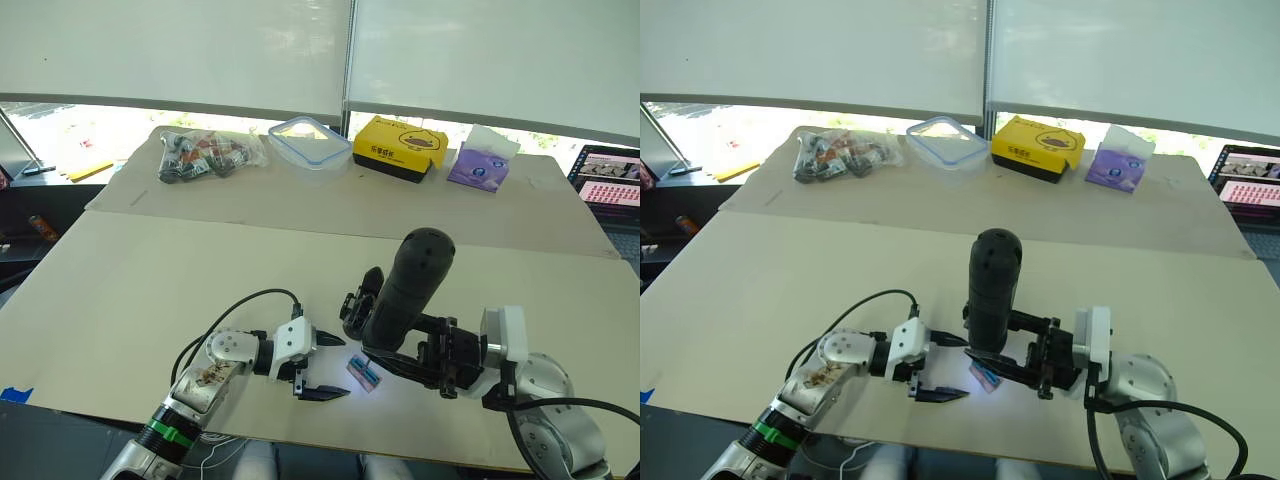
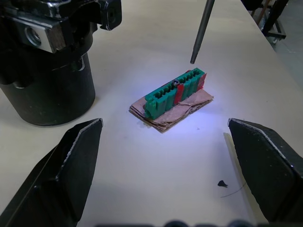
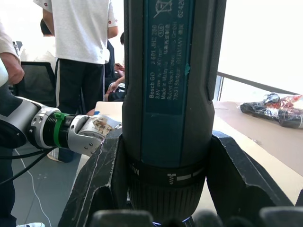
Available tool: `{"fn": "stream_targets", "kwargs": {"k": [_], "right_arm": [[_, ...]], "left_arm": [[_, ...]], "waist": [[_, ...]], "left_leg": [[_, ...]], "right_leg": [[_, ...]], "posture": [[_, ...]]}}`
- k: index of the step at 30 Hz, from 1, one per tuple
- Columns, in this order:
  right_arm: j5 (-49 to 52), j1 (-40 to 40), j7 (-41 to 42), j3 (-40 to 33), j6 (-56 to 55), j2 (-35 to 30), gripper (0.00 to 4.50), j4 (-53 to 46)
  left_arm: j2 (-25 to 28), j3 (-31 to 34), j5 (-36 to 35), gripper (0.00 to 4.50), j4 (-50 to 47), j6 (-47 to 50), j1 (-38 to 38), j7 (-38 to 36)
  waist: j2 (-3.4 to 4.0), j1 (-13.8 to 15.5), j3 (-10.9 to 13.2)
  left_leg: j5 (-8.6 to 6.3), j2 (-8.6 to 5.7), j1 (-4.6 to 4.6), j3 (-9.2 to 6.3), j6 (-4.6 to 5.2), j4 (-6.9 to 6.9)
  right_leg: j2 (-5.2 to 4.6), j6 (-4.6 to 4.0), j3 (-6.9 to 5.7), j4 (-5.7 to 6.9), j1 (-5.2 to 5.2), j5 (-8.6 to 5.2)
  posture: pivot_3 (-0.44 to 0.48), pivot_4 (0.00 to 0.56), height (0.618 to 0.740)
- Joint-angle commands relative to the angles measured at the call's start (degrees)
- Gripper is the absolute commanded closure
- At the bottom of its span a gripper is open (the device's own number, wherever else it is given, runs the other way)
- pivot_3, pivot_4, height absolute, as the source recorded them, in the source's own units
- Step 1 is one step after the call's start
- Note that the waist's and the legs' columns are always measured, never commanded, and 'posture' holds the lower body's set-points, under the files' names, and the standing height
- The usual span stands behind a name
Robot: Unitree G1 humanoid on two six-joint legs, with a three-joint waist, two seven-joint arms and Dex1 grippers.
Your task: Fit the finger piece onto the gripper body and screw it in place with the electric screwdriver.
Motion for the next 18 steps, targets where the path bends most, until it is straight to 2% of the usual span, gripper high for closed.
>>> {"fn": "stream_targets", "kwargs": {"k": [1, 18], "right_arm": [[0.9, -1.1, 0.2, -0.6, -2.7, 0.4, 2.6, -0.9], [0.2, -3.8, -1.5, 0.1, -2.0, 0.3, 2.6, 0.6]], "left_arm": [[-0.5, -1.9, 0.7, 0.03, 1.0, -0.2, 0.7, -0.2], [-0.6, -2.3, -0.2, 0.03, -0.4, 1.2, 1.1, -1.2]], "waist": [[0.0, 0.0, 0.0], [0.02, 0.1, 0.0]], "left_leg": [[0.0, 0.0, 0.0, 0.0, 0.0, 0.0], [0.0, -0.01, 0.02, 0.0, 0.01, 0.0]], "right_leg": [[0.0, 0.0, 0.0, 0.0, 0.0, 0.0], [0.0, 0.01, 0.0, 0.01, 0.03, 0.0]], "posture": [[0.0, 0.15, 0.74], [0.0, 0.15, 0.74]]}}
